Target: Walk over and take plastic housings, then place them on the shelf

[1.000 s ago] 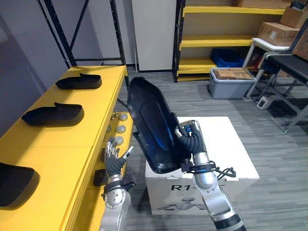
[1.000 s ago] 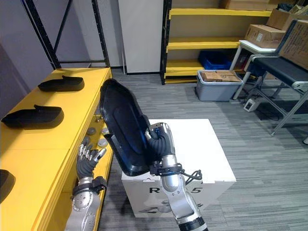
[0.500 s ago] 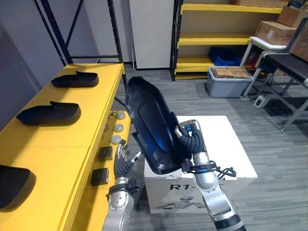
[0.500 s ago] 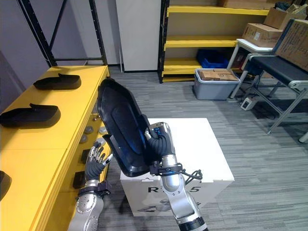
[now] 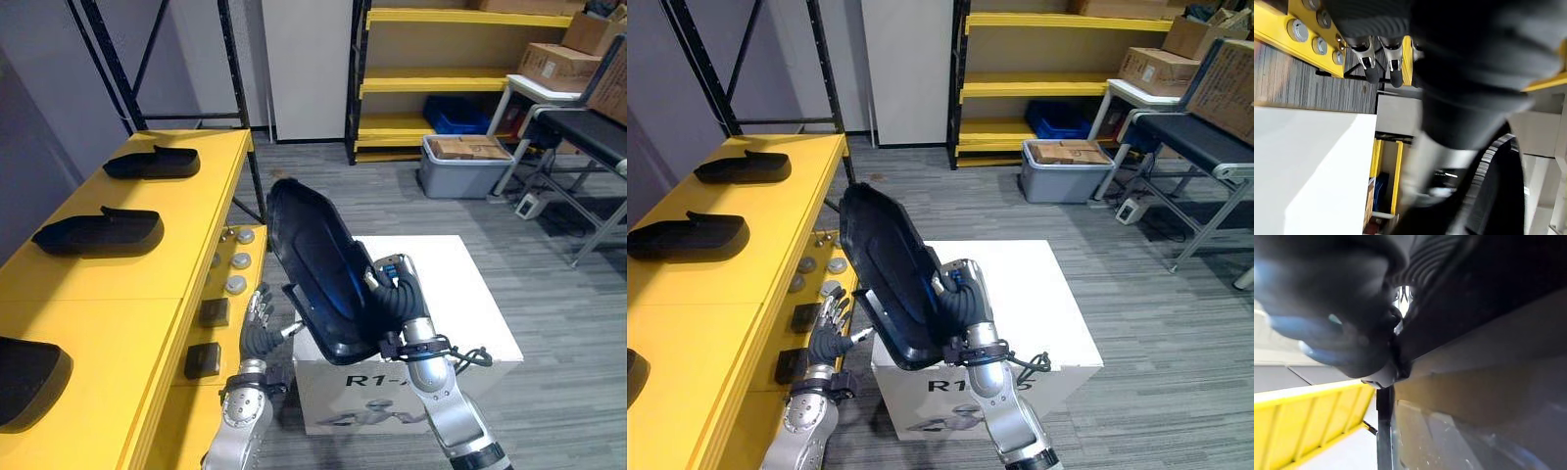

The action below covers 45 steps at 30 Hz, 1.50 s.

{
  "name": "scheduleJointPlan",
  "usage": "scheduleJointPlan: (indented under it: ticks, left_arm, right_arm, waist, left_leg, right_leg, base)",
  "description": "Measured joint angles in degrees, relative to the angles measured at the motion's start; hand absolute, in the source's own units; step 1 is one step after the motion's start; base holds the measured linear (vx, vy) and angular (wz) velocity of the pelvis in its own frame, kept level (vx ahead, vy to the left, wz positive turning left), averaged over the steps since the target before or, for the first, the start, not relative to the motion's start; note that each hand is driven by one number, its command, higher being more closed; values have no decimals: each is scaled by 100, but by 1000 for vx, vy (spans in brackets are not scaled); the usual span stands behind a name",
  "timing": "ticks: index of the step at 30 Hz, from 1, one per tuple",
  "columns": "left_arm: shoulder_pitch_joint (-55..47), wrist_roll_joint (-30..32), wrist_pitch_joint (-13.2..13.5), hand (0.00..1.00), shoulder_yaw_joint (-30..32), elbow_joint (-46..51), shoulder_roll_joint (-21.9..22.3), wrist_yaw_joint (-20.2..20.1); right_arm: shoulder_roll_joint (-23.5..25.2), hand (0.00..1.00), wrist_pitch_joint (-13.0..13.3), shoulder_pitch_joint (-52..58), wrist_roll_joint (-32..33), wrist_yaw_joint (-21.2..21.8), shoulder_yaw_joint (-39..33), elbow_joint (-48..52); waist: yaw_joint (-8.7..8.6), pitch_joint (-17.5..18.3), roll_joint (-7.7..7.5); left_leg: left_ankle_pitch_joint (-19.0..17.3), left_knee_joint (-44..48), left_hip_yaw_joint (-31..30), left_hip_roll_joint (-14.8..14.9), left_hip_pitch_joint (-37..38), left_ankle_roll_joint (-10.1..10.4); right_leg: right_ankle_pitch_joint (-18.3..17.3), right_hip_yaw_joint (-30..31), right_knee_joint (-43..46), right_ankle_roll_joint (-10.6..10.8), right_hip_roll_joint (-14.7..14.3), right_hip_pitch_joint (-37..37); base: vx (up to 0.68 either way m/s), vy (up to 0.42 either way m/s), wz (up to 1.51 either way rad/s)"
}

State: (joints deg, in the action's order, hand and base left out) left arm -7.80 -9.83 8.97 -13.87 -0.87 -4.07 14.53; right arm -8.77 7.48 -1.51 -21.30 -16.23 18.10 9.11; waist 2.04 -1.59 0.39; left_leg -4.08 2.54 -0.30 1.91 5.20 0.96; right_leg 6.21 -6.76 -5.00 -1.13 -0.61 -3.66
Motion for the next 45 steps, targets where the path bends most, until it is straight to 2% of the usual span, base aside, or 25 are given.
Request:
scheduleJointPlan:
  ticks: [8,14,25,31,35,45]
  left_arm:
    - [2,-3,-30,0,15,101,17,-16]
    - [135,-11,66,0,-59,485,346,-280]
    - [-40,-24,76,0,-119,168,342,-619]
    - [-59,74,74,0,-158,-58,342,-573]
    - [-87,333,73,0,-78,-205,347,-335]
    - [-94,283,75,0,98,-259,406,-248]
  right_arm:
    - [53,100,0,24,2,-59,-173,-310]
    - [316,100,-3,184,-1,60,-190,-655]
    - [525,100,-2,57,16,59,-464,-640]
    - [538,100,2,-54,18,62,-438,-519]
    - [549,100,5,-115,10,60,-435,-444]
    - [599,100,5,-112,33,59,-338,-384]
  waist:
    - [-42,2,2]
    - [-33,3,3]
    - [31,5,-3]
    - [31,2,-7]
    - [39,6,-26]
    - [36,2,-32]
  left_leg:
    - [-2,22,-8,6,-2,3]
    - [1,18,-49,4,-7,0]
    - [19,-22,-104,-4,-2,-12]
    - [18,-24,-97,-3,0,-12]
    - [18,-26,-94,-1,3,-12]
    - [17,-32,-73,4,8,-11]
  right_leg:
    - [6,-16,-10,-8,-6,-16]
    - [5,-48,0,-8,-4,-16]
    - [0,-73,0,-2,1,-17]
    - [0,-63,0,-2,0,-16]
    - [0,-57,1,-2,-2,-17]
    - [0,-39,1,-2,-6,-16]
  base:
    - [0,0,0]
    - [0,0,0]
    - [0,0,1]
    - [0,0,0]
    - [0,0,0]
    - [0,0,0]
